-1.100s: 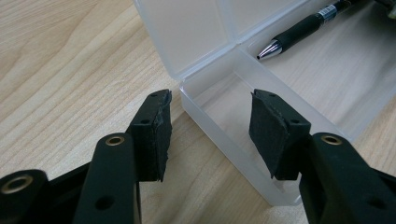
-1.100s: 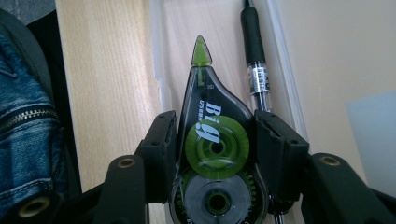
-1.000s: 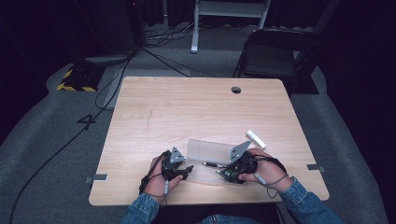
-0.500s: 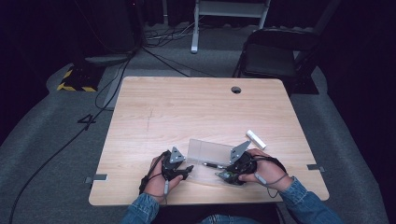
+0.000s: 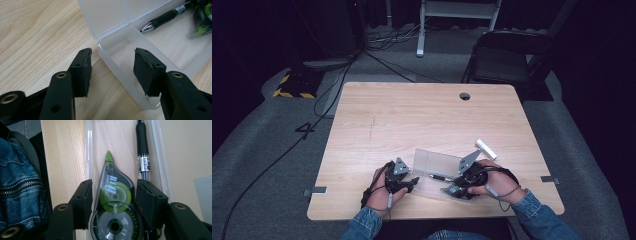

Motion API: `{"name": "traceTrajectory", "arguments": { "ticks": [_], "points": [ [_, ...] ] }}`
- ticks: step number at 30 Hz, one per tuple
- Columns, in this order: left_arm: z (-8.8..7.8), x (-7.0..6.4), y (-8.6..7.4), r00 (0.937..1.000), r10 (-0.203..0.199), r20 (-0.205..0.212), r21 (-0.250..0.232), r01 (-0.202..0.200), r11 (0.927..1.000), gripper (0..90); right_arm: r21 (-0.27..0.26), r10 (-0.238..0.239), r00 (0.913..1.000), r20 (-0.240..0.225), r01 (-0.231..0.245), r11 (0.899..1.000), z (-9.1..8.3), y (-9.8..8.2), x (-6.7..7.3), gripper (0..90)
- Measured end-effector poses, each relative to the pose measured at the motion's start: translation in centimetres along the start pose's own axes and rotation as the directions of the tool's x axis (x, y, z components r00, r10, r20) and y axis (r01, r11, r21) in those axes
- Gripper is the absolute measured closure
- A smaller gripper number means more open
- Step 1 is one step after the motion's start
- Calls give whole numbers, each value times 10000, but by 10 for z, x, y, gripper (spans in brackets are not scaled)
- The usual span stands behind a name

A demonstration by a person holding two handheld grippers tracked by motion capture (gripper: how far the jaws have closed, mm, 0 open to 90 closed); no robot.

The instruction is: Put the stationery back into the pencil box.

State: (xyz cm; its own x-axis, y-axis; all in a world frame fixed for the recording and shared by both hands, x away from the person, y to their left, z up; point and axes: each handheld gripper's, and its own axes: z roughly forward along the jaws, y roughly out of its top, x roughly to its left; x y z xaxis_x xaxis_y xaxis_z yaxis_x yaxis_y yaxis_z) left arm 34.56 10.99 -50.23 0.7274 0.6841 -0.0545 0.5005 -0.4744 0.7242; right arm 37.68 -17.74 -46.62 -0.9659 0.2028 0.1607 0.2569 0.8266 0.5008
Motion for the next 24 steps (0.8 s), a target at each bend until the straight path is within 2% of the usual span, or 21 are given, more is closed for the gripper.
{"name": "traceTrajectory", "arguments": {
  "ticks": [6, 14, 19, 24],
  "points": [
    [0, 0, 0, 10000, 6, 0, 1, -6, 10000, 489, 143, -118, 9999, -21, 119, 9998, 0, -1, 0, 502],
    [0, 0, 0, 10000, 21, -14, -6, -21, 10000, 490, 102, -89, 9999, -78, 90, 9999, -1, 0, 0, 487],
    [0, 0, 0, 10000, 22, -7, -3, -22, 10000, 489, -223, -134, 9998, 161, 138, 9997, -9, 2, 2, 484],
    [0, 0, 0, 10000, 3, 1, 0, -3, 10000, 489, -860, -31, 9982, 605, 83, 9963, -24, 3, 2, 478]
  ]
}}
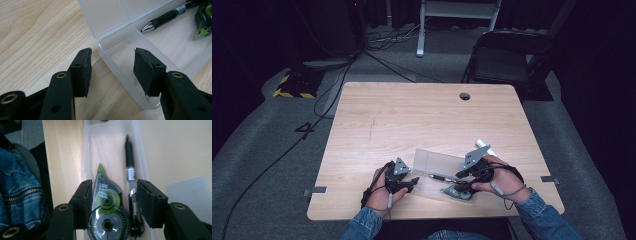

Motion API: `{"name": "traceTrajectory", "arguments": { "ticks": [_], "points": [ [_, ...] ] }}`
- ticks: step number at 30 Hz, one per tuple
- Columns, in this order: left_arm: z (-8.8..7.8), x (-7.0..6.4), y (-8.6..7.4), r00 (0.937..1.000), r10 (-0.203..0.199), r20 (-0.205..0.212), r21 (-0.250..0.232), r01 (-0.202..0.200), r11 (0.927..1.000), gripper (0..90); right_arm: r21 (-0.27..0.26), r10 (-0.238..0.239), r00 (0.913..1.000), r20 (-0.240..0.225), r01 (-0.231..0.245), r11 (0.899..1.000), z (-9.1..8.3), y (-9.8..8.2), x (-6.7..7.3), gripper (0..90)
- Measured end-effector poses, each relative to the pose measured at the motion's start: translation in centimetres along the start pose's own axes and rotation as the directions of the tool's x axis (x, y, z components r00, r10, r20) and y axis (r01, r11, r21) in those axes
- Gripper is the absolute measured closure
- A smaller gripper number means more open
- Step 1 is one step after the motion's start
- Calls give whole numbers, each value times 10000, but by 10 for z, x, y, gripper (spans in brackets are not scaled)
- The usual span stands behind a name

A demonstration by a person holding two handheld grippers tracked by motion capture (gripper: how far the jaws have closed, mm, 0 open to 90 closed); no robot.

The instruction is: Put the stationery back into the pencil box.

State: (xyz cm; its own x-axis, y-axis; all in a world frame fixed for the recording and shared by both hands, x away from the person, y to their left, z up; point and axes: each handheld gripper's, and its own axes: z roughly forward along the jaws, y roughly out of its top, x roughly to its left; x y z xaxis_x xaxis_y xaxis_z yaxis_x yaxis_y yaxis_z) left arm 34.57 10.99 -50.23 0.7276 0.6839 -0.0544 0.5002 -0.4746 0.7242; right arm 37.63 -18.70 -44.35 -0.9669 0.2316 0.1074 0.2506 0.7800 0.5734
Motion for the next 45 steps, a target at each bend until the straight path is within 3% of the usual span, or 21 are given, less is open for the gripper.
{"name": "traceTrajectory", "arguments": {
  "ticks": [9, 12, 20, 26, 34, 40, 45],
  "points": [
    [0, 0, 0, 10000, 4, -2, 2, -4, 10000, 489, -1248, 533, 9936, 1000, -407, 9913, -31, -1, -9, 472],
    [0, 0, 0, 10000, 2, -1, 1, -2, 10000, 490, -1407, 676, 9907, 1185, -507, 9888, -37, -3, -11, 472],
    [0, 0, 0, 10000, 19, -14, -4, -19, 10000, 490, -2071, 1418, 9724, 1854, -1024, 9729, -55, -11, -25, 457],
    [0, 0, 0, 10000, 9, -11, -2, -9, 10000, 489, -2454, 2144, 9506, 2246, -1577, 9565, -64, -21, -36, 456],
    [0, 0, 0, 10000, 7, -9, -2, -7, 10000, 490, -2359, 2758, 9185, 2835, -2120, 9484, -67, -35, -52, 460],
    [0, 0, 0, 10000, 18, -14, -5, -18, 10000, 489, -2158, 3097, 8818, 3557, -2449, 9452, -66, -47, -67, 476],
    [0, 0, 0, 10000, 22, -17, -6, -22, 10000, 489, -1896, 3300, 8581, 3933, -2755, 9424, -63, -58, -77, 500]
  ]
}}
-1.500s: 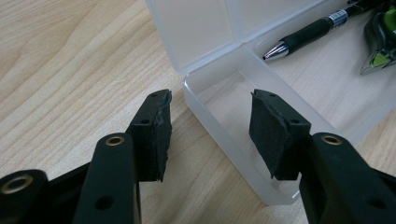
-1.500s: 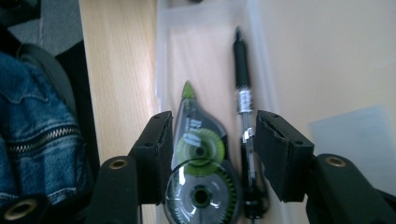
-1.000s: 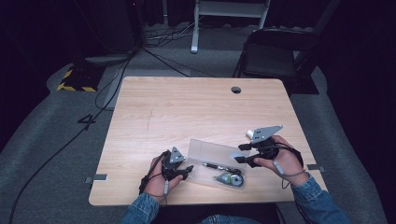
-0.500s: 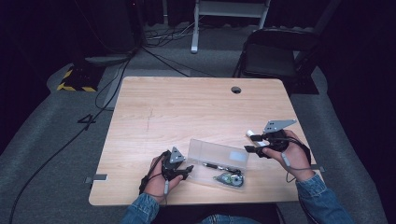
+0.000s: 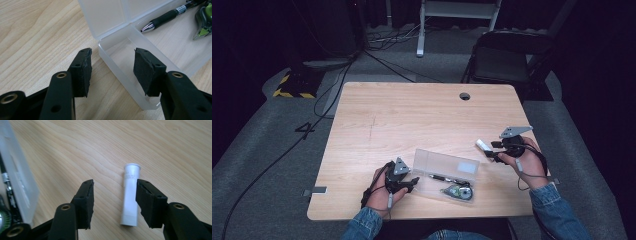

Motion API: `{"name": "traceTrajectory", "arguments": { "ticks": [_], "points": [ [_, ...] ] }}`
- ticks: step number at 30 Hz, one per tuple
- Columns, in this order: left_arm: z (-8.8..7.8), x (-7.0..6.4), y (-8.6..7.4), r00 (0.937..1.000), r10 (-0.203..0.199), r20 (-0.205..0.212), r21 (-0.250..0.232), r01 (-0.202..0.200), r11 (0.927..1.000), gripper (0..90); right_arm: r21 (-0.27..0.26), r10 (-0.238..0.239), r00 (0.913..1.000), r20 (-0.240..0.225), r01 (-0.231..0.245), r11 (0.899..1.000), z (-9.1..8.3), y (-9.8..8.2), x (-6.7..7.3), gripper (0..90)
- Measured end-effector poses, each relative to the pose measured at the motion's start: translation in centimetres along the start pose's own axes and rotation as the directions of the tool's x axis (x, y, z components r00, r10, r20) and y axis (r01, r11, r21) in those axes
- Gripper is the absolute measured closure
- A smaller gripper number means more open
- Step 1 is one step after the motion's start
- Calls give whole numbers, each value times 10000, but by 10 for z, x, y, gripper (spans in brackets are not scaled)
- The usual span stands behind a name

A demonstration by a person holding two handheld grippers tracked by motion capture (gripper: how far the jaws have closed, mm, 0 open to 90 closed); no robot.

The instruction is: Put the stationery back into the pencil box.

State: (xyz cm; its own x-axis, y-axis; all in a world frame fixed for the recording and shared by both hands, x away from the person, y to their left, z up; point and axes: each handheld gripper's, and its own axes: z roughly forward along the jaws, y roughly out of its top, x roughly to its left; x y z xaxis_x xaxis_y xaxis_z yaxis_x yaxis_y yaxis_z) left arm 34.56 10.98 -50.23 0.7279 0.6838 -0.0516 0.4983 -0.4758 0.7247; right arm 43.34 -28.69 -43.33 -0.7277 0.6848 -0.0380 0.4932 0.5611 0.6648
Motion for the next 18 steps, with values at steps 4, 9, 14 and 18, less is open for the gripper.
{"name": "traceTrajectory", "arguments": {
  "ticks": [4, 9, 14, 18],
  "points": [
    [0, 0, 0, 10000, -4, 1, -1, 4, 10000, 490, 322, 189, 9995, 253, -197, 9993, 7, -7, -8, 519],
    [0, 0, 0, 10000, -19, 11, 6, 19, 10000, 489, 608, 318, 9984, 463, -346, 9976, 15, -13, -15, 545],
    [0, 0, 0, 10000, -15, 11, 7, 15, 10000, 489, 845, 407, 9978, 527, -450, 9954, 22, -18, -19, 563],
    [0, 0, 0, 10000, -15, 4, 4, 15, 10000, 489, 953, 594, 9972, 458, -636, 9934, 27, -20, -20, 569]
  ]
}}
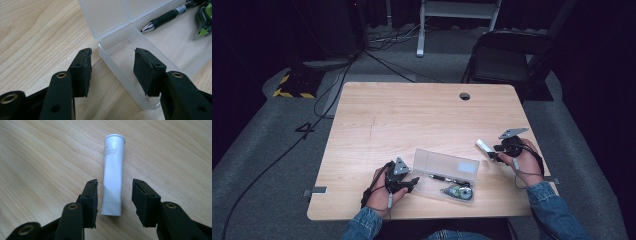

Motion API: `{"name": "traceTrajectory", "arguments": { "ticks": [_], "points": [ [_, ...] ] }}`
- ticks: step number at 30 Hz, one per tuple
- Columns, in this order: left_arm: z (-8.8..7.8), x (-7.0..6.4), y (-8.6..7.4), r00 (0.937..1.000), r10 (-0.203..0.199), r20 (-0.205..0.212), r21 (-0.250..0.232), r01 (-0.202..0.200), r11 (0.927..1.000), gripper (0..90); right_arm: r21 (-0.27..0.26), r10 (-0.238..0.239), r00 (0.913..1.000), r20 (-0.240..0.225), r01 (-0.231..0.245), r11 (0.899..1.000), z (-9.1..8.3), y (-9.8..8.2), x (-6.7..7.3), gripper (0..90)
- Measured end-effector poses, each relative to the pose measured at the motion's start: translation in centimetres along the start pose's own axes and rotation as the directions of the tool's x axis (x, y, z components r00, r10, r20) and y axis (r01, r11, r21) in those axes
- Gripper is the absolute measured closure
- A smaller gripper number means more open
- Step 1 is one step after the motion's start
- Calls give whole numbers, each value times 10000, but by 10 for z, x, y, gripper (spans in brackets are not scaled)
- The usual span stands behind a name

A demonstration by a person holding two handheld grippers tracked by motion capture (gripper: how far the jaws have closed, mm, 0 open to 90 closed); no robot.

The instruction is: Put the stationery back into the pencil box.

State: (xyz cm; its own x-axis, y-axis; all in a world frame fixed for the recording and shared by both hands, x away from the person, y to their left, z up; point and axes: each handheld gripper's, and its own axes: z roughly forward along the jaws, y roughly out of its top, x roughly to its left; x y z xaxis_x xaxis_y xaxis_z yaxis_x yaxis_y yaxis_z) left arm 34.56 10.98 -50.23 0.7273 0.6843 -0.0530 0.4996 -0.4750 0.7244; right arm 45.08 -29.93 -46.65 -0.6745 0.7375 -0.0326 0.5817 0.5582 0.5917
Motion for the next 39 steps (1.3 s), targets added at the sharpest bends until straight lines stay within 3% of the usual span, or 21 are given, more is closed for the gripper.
{"name": "traceTrajectory", "arguments": {
  "ticks": [11, 20, 39],
  "points": [
    [0, 0, 0, 10000, 9, 4, 5, -9, 10000, 489, 405, 216, 9997, -63, -213, 9990, 12, -3, 1, 612],
    [0, 0, 0, 10000, 12, -3, -4, -12, 10000, 490, 470, 328, 9995, 6, -328, 9984, 12, -2, 1, 711],
    [0, 0, 0, 10000, -3, 5, 0, 3, 10000, 490, 532, 299, 9996, 24, -300, 9981, 12, -1, 2, 716]
  ]
}}
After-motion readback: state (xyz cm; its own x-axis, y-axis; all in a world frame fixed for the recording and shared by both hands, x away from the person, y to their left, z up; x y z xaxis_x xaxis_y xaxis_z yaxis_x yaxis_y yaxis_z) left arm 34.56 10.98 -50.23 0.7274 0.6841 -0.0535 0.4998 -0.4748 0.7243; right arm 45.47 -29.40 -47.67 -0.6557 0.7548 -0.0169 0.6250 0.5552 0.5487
